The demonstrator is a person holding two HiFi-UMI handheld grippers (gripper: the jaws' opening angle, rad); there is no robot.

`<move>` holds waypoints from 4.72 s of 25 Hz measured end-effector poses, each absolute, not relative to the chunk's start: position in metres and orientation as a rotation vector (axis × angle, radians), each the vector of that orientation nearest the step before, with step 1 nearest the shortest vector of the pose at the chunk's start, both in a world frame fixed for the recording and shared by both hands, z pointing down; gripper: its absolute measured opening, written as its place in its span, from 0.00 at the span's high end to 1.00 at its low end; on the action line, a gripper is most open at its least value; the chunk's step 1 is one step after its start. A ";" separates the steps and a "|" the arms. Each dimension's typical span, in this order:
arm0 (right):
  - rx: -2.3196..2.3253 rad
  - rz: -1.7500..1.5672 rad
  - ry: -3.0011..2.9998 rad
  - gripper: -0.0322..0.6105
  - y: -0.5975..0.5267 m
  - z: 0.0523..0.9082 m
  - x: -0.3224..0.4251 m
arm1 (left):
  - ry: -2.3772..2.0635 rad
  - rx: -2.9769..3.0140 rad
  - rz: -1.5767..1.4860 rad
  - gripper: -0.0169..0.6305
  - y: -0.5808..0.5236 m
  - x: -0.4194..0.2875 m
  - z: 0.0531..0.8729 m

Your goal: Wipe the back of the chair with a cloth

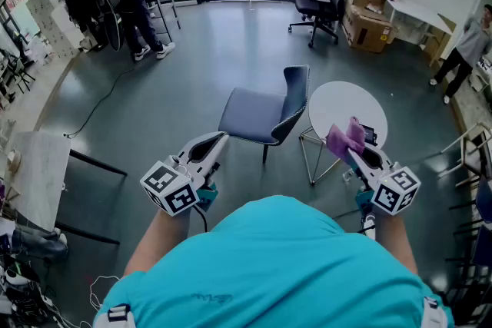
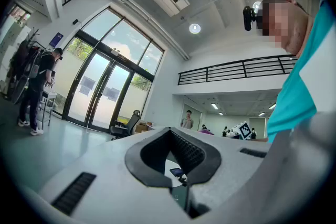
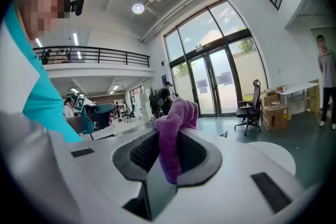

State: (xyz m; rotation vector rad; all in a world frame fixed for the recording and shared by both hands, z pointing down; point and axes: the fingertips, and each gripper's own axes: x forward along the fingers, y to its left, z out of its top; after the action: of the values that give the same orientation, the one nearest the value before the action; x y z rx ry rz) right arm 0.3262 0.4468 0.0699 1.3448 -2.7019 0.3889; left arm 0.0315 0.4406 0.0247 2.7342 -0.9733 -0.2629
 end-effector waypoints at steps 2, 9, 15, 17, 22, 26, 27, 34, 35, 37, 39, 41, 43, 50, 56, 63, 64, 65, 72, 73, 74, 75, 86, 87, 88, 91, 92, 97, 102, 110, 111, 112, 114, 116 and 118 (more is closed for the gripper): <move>1.347 0.387 -2.705 0.82 0.449 0.071 0.325 | -0.966 2.735 -0.254 0.98 0.443 0.032 0.026; 1.334 0.410 -2.730 0.82 0.450 0.071 0.333 | -0.967 2.729 -0.247 0.98 0.444 0.045 0.027; 1.313 0.410 -2.738 0.82 0.453 0.073 0.345 | -0.966 2.729 -0.232 0.98 0.446 0.059 0.026; 1.296 0.434 -2.762 0.82 0.455 0.073 0.351 | -0.968 2.729 -0.227 0.98 0.448 0.067 0.026; 1.269 0.456 -2.783 0.81 0.461 0.074 0.375 | -0.985 2.714 -0.221 0.98 0.451 0.093 0.025; 1.236 0.482 -2.791 0.81 0.464 0.078 0.401 | -0.993 2.693 -0.220 0.98 0.453 0.121 0.026; 1.228 0.490 -2.794 0.81 0.464 0.079 0.408 | -0.991 2.687 -0.216 0.98 0.453 0.129 0.027; 1.155 0.541 -2.803 0.81 0.455 0.094 0.421 | -1.003 2.653 -0.180 0.98 0.455 0.151 0.043; 1.149 0.549 -2.799 0.81 0.450 0.097 0.417 | -1.008 2.644 -0.177 0.98 0.452 0.146 0.045; 1.134 0.557 -2.795 0.81 0.439 0.101 0.405 | -1.019 2.629 -0.179 0.98 0.442 0.132 0.049; 1.125 0.557 -2.793 0.81 0.424 0.103 0.386 | -1.024 2.615 -0.190 0.98 0.427 0.112 0.054; 1.126 0.551 -2.783 0.81 0.403 0.105 0.364 | -1.013 2.607 -0.207 0.98 0.406 0.090 0.060; 1.139 0.534 -2.769 0.81 0.378 0.106 0.339 | -0.991 2.609 -0.231 0.98 0.380 0.065 0.066; 1.239 0.476 -2.711 0.81 0.280 0.085 0.230 | -0.880 2.661 -0.240 0.98 0.266 -0.041 0.060; 1.306 0.496 -2.657 0.81 0.218 0.082 0.179 | -0.805 2.718 -0.199 0.98 0.181 -0.087 0.059; 1.336 0.536 -2.603 0.81 0.170 0.093 0.190 | -0.766 2.679 -0.201 0.98 0.128 -0.079 0.074; 1.335 0.539 -2.603 0.81 0.162 0.094 0.195 | -0.768 2.675 -0.196 0.98 0.121 -0.075 0.076; 1.332 0.541 -2.605 0.81 0.154 0.095 0.201 | -0.772 2.671 -0.190 0.98 0.115 -0.070 0.078; 1.242 0.559 -2.654 0.81 0.081 0.108 0.266 | -0.873 2.651 -0.158 0.98 0.062 -0.007 0.083; 1.217 0.557 -2.662 0.81 0.069 0.109 0.279 | -0.900 2.643 -0.156 0.98 0.054 0.006 0.083; 1.192 0.551 -2.667 0.81 0.056 0.110 0.291 | -0.927 2.629 -0.159 0.98 0.045 0.018 0.082; 1.168 0.546 -2.672 0.81 0.043 0.110 0.303 | -0.950 2.612 -0.166 0.98 0.037 0.030 0.082; 1.007 0.535 -2.531 0.81 -0.080 0.163 0.330 | -0.975 2.415 -0.129 0.98 -0.041 0.060 0.153; 1.012 0.524 -2.499 0.81 -0.091 0.172 0.321 | -0.964 2.414 -0.122 0.98 -0.051 0.049 0.163; 1.020 0.513 -2.460 0.81 -0.102 0.182 0.310 | -0.948 2.414 -0.116 0.98 -0.062 0.037 0.174; 1.043 0.471 -2.298 0.81 -0.125 0.212 0.298 | -0.833 2.415 -0.094 0.98 -0.089 0.024 0.215; 1.044 0.448 -2.232 0.81 -0.128 0.222 0.302 | -0.780 2.413 -0.085 0.98 -0.095 0.028 0.230; 0.938 0.321 -1.986 0.81 -0.152 0.284 0.311 | -0.616 2.449 -0.007 0.98 -0.135 0.043 0.285; 0.768 0.197 -1.821 0.81 -0.173 0.342 0.325 | -0.513 2.486 0.037 0.98 -0.149 0.076 0.321; 0.429 -0.071 -1.610 0.81 -0.215 0.437 0.330 | -0.436 2.423 0.063 0.98 -0.158 0.117 0.389; 0.383 -0.100 -1.584 0.81 -0.215 0.449 0.331 | -0.429 2.411 0.060 0.98 -0.155 0.120 0.396; 0.340 -0.128 -1.559 0.81 -0.214 0.459 0.333 | -0.422 2.401 0.057 0.98 -0.152 0.124 0.402; 0.280 -0.168 -1.515 0.81 -0.213 0.473 0.340 | -0.406 2.392 0.052 0.98 -0.146 0.132 0.409; 0.265 -0.175 -1.491 0.81 -0.216 0.478 0.346 | -0.391 2.392 0.055 0.98 -0.143 0.138 0.411; 0.272 -0.156 -1.488 0.81 -0.219 0.479 0.348 | -0.382 2.392 0.058 0.98 -0.143 0.139 0.415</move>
State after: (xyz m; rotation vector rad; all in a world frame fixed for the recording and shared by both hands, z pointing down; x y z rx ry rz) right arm 0.3477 -0.2194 0.4795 0.2719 -1.4881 -0.1564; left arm 0.1392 -0.1434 0.4146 2.3918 -0.3822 0.0579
